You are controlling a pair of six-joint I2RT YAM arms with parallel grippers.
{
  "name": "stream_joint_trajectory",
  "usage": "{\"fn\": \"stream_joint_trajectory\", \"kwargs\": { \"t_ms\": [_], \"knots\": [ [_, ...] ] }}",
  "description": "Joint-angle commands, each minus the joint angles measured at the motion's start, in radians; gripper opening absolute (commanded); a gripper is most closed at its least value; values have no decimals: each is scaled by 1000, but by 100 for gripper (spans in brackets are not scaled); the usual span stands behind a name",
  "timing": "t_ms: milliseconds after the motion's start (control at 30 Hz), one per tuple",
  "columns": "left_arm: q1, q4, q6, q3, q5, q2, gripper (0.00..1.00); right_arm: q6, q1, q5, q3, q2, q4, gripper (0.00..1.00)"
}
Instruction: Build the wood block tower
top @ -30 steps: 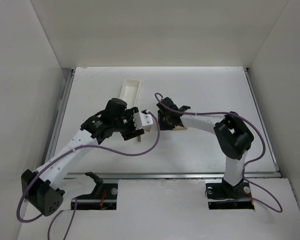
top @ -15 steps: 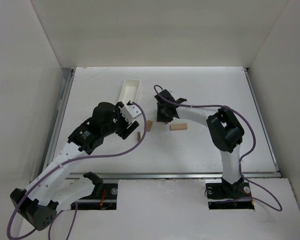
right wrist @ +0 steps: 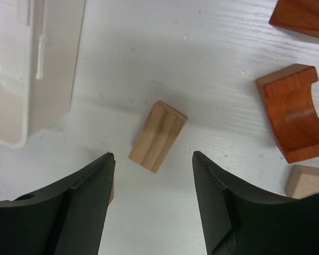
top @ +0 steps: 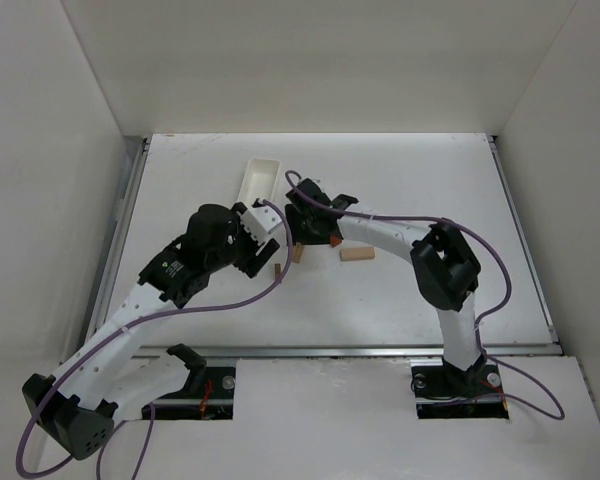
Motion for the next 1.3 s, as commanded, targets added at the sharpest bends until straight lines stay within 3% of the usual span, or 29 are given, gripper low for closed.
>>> {"fn": "stream_joint_trajectory", "kwargs": {
  "t_ms": [0,133,167,367,633,800,933,967,1067,1267],
  "knots": [
    [2,45,-31,-4,-8,-7,64,28,4,-8,66,50,-40,66],
    [2,55,-31,-4,-18,-7,64,51,4,12,75,68,-49,73],
    [2,55,-31,-4,-18,-16,64,51,4,12,93,90,-49,79],
    [2,55,-31,-14,1,-16,64,51,14,27,179,147,-101,79],
    [2,55,-31,-14,1,-25,64,20,32,38,179,179,-131,57],
    [2,55,-12,-14,1,-25,64,20,52,47,138,156,-119,49],
    [2,55,-12,-14,10,-25,64,8,52,84,115,156,-99,25],
    [2,55,-12,-14,10,-25,64,8,52,84,106,147,-99,15],
    [2,45,-12,-14,10,-25,64,-18,26,72,22,81,-17,0],
    [2,45,10,18,105,-57,66,-133,-19,106,-267,-252,303,0]
  ]
}}
